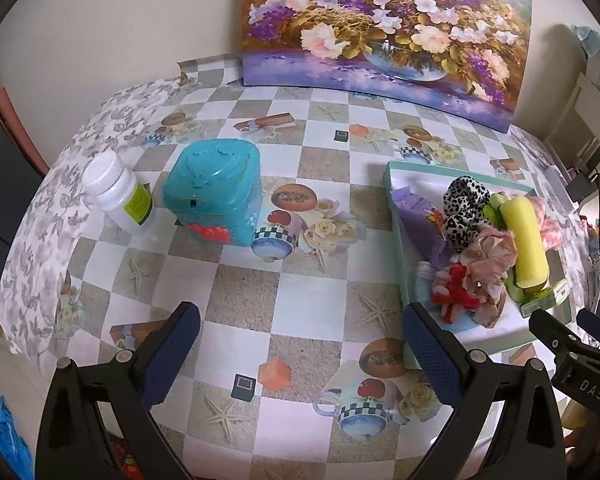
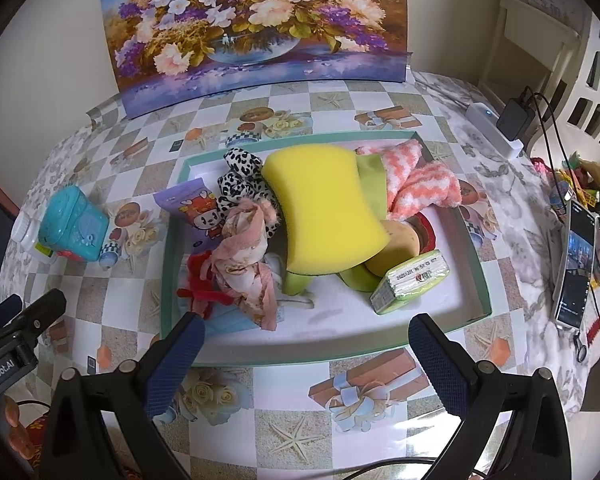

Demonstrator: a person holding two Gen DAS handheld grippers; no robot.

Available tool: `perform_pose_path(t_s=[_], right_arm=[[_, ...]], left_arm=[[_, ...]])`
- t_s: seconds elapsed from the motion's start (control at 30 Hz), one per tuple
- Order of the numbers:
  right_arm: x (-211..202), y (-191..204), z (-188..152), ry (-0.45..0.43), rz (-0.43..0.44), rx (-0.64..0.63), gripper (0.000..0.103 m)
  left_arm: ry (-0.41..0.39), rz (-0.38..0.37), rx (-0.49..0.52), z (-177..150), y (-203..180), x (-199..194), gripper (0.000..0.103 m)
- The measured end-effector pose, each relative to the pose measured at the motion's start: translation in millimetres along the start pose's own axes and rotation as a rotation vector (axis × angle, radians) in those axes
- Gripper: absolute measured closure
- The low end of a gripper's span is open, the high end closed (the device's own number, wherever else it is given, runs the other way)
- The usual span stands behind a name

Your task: Organize soft objects

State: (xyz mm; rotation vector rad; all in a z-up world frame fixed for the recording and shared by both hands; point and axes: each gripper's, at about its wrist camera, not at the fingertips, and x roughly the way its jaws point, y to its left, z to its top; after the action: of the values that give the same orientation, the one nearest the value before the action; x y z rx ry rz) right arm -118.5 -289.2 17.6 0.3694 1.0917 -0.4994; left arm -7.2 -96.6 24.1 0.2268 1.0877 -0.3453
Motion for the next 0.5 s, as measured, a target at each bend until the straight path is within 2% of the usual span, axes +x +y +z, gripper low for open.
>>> perform_pose_path(t_s=[0.1,0.5], right_arm=[[-1.0,0.3,0.1,-0.004,-0.001,-0.003,0.000],[-4.4,-3.2,0.9,-0.017,-0.004,0.005,0.000]], left_arm=[[-0.003,0.033,0.010,-0.3,-2.1,-0.5,0.002],[0.026,0.033,0.020,-2.0,-3.4,1.8,0.002]])
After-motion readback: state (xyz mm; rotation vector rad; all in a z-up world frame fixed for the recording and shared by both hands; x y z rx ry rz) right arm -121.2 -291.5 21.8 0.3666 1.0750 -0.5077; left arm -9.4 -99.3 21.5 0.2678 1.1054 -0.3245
